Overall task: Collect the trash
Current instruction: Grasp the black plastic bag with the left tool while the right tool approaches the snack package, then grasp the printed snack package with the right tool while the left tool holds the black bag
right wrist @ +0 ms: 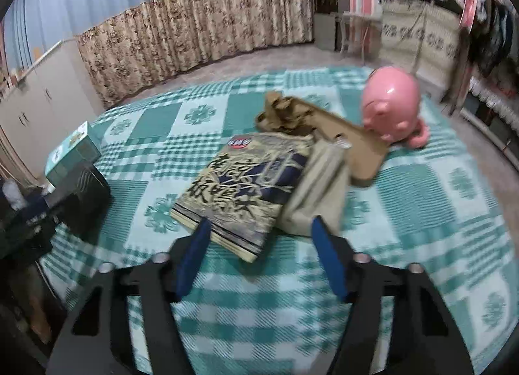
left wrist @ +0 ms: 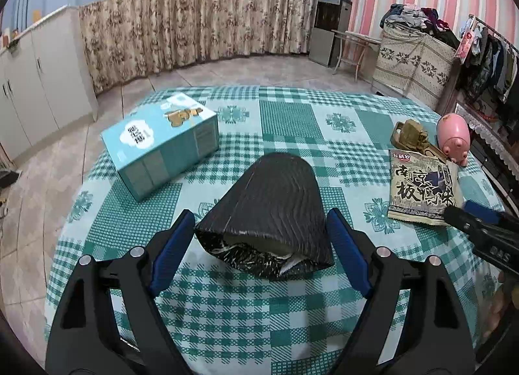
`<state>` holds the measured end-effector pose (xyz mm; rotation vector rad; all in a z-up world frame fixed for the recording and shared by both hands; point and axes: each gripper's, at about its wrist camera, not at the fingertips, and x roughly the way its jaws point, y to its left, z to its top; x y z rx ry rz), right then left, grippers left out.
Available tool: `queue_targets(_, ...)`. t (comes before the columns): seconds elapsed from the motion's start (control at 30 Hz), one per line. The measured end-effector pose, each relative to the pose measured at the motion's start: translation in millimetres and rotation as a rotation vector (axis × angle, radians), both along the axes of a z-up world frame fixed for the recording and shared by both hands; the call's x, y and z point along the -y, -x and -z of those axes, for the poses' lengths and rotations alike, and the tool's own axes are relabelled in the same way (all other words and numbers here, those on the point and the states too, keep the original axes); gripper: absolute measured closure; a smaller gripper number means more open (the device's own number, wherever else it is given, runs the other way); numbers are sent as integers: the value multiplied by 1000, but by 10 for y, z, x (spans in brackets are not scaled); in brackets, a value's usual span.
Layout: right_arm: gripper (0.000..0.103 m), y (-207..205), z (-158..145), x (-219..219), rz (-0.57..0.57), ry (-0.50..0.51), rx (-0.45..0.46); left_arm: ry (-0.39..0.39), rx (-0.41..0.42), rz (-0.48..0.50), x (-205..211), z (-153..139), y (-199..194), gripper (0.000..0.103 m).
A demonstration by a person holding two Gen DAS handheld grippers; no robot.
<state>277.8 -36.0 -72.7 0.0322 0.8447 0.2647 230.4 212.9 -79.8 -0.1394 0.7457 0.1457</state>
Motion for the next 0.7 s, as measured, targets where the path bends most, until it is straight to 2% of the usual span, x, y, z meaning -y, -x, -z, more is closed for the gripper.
queue_targets(0.03,57,-36,36,-19,-8,-14,-18,12,-1,-2,-18,7,-4,22)
queue_targets(0.17,86,-70,145,-16,-21,-64,-45,32,-20,-6,-46,49,-33,22)
queue_targets(0.27,96,-24,134,76,-19,-117,-28,13,-27,-6,-13,59,-32,22)
queue_targets(0.43,99,158,-57,294,-14,-108,46,-8,-32,-1,23,53,-38,23)
queue_targets(0.53,99,336,-192,498,-5,-82,90,-33,-8,10,78,2,-6,25)
queue_targets(0.6,99,475,-268,720,21,-75,115,-60,2,8,135,-36,20,25)
queue_targets(0.7,99,644,-339,1091,78,-71,136,-45,6,22,253,-73,57,25)
